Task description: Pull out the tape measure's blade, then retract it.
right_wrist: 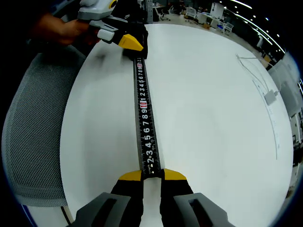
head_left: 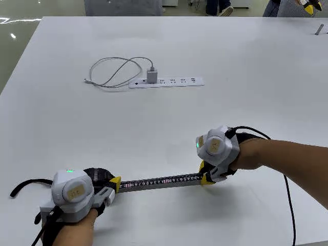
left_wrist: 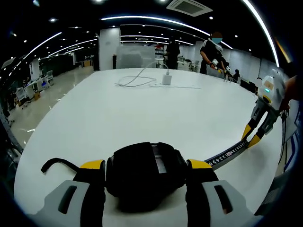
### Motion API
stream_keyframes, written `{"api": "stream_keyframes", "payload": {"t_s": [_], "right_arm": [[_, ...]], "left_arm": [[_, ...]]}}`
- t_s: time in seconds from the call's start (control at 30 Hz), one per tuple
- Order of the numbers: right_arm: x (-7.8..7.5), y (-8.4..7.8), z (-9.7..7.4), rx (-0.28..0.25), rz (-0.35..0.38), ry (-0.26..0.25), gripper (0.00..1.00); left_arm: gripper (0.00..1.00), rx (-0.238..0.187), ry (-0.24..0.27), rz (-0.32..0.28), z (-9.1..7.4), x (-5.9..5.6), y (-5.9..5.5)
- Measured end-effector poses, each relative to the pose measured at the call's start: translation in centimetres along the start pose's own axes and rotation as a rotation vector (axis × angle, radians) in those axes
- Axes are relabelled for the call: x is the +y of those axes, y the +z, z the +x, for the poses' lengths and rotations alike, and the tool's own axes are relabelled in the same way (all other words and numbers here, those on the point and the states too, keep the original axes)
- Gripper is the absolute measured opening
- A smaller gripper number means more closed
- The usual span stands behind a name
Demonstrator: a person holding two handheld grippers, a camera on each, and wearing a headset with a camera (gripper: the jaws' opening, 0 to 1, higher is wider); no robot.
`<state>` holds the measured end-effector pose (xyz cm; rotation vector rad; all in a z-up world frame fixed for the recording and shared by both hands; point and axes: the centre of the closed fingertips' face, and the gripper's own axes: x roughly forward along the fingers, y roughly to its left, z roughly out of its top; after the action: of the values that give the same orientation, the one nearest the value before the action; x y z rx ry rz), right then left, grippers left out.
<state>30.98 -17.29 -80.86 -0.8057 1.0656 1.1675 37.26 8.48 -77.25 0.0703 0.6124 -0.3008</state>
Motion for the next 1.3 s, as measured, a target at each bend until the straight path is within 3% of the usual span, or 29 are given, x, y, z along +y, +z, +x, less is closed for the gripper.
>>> {"api": "stream_keyframes", "payload": {"t_s": [0.07, 0.17, 0.33, 0.53, 0.63, 0.83, 1.3], "right_arm": [[-0.05, 0.04, 0.02, -0.004, 0.053, -0.003, 0.08], [-0.06, 0.13, 0.09, 0.007, 0.068, -0.009, 0.09], [-0.09, 0.17, 0.09, 0.028, 0.051, 0.001, 0.09], [-0.13, 0.17, 0.1, 0.014, 0.038, 0.021, 0.08], [-0.06, 0.14, 0.11, 0.016, 0.059, 0.014, 0.08], [-0.06, 0.54, 0.36, 0.023, 0.082, 0.006, 0.08], [0.06, 0.86, 0.49, 0.048, 0.055, 0.001, 0.1]], "left_arm": [[0.64, 0.001, 0.005, -0.004, 0.03, 0.09, -0.07], [0.64, 0.005, 0.005, -0.006, 0.0, 0.17, -0.12], [0.63, 0.011, -0.002, -0.003, 0.02, 0.22, -0.19], [0.62, 0.006, -0.013, -0.009, 0.01, 0.34, -0.19], [0.62, 0.024, -0.008, -0.001, 0.04, 0.39, -0.4], [0.61, 0.006, -0.012, -0.004, 0.07, 0.36, -0.28], [0.62, 0.029, -0.037, 0.006, 0.14, 0.24, -0.36]]}}
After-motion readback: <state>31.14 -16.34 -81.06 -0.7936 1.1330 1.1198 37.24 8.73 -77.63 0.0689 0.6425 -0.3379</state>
